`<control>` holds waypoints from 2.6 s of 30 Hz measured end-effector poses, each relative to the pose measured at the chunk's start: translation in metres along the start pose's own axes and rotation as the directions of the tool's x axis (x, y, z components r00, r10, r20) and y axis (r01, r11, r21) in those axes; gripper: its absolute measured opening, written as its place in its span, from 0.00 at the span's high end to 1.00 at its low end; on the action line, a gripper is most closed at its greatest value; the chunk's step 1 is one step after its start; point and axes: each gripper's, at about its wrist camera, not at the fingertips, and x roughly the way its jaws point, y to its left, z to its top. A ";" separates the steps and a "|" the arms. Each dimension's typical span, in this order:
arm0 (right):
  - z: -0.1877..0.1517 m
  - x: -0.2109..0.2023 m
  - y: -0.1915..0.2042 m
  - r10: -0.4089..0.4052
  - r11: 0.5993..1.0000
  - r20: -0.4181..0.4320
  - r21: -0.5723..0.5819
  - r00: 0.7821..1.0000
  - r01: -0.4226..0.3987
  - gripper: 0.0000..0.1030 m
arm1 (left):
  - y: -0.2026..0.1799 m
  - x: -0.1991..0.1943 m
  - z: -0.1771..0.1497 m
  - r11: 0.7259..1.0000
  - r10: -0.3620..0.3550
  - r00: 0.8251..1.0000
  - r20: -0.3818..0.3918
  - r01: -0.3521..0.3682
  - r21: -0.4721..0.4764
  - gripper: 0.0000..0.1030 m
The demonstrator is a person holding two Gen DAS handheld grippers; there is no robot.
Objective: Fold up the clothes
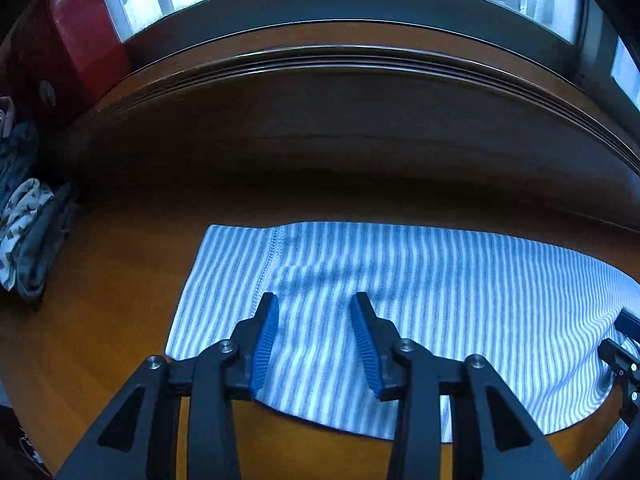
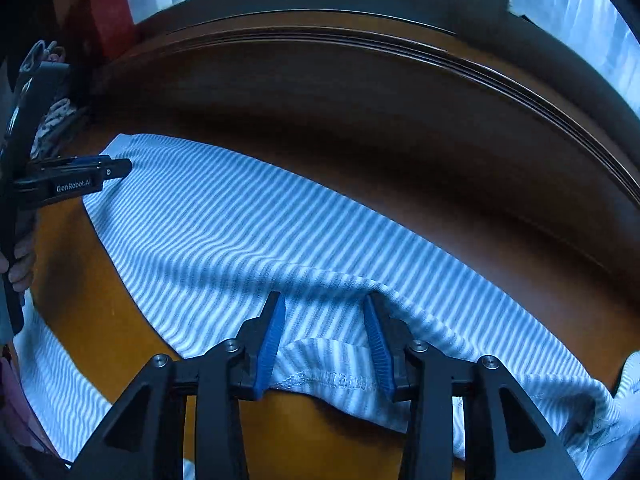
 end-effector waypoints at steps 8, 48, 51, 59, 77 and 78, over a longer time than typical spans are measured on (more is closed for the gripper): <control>-0.041 -0.048 -0.024 -0.058 0.994 0.038 0.091 0.998 0.054 0.60 | 0.035 0.008 -0.003 0.997 -0.062 0.998 -0.009 0.061 -0.044 0.65; -0.227 -0.215 -0.286 -0.178 0.916 0.090 0.380 0.980 0.132 0.51 | -0.291 -0.122 -0.096 0.909 -0.357 0.928 -0.111 0.372 0.187 0.65; -0.215 -0.219 -0.327 -0.164 0.926 0.101 0.359 0.981 0.118 0.51 | -0.317 -0.122 -0.090 0.913 -0.348 0.930 -0.114 0.364 0.184 0.65; -0.151 -0.152 -0.397 0.006 0.958 0.015 0.287 1.000 -0.010 0.50 | -0.360 -0.123 -0.070 0.913 -0.306 0.944 -0.125 0.328 0.245 0.65; -0.152 -0.129 -0.376 -0.082 0.980 0.058 0.189 0.995 0.070 0.76 | -0.347 -0.098 -0.079 0.894 -0.364 0.914 -0.178 0.397 0.207 0.65; -0.157 -0.144 -0.373 -0.095 0.976 0.089 0.205 0.992 0.075 0.76 | -0.344 -0.100 -0.080 0.890 -0.374 0.911 -0.174 0.405 0.210 0.65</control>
